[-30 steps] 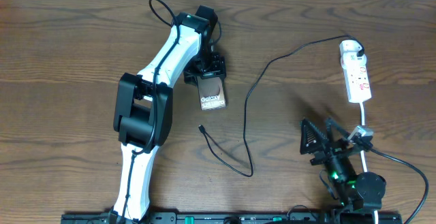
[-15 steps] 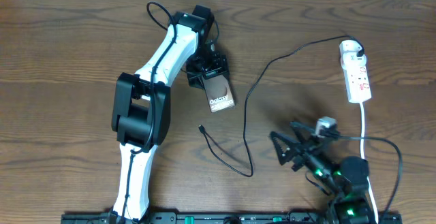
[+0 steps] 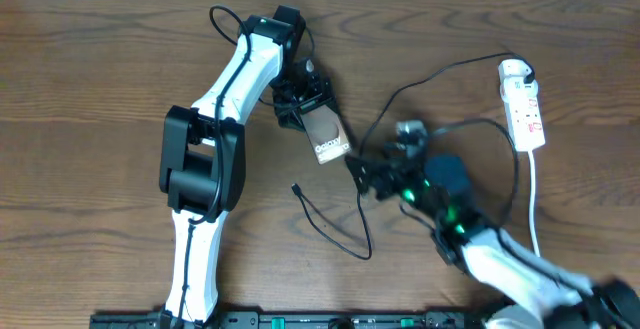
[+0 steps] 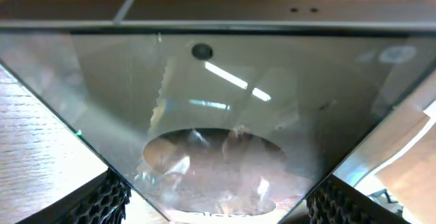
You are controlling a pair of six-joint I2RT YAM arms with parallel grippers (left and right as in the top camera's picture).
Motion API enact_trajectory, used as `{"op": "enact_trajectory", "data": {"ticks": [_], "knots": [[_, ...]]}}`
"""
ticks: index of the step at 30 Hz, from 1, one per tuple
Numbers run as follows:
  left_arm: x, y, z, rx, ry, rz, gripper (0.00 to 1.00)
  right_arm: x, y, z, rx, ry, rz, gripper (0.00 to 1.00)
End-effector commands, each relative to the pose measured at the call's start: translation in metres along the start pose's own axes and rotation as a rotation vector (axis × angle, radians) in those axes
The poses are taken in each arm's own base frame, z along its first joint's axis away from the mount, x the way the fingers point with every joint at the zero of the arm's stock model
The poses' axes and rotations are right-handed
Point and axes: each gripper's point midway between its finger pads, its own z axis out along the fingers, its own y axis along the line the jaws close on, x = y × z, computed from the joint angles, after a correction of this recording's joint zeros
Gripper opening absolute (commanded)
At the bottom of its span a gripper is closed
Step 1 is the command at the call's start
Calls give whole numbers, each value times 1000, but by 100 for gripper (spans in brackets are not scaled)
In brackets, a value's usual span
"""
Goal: Plug charger to phone and switch on socket
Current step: 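Move the right gripper toward the phone held by the left gripper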
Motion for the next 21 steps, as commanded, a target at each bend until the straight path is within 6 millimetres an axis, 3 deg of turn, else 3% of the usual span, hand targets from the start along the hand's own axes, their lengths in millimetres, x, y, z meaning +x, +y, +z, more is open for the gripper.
{"op": "enact_trajectory", "data": {"ticks": [1,6,9,12,15,19,21], "knots": [[-1,-9,-6,59,12,-11,7,0,6,23,-58,22,-27,88],[-1,-8,-7,59,15,-16,7,15,-16,53,-6,84,-10,90],[0,-7,-7,55,21,-21,7,8,-21,71,-7,55,-37,89],[2,-7,-7,57,27,-23,8,5,-16,95,-54,68,-49,75],[3,-10,-8,76,35,-22,7,16,-7,116,-146,139,-38,59],[3,-10,-8,76,35,-15,7,17,12,130,-278,188,-40,17],[2,-10,-8,77,32,-13,7,14,14,129,-279,183,-29,10]]}}
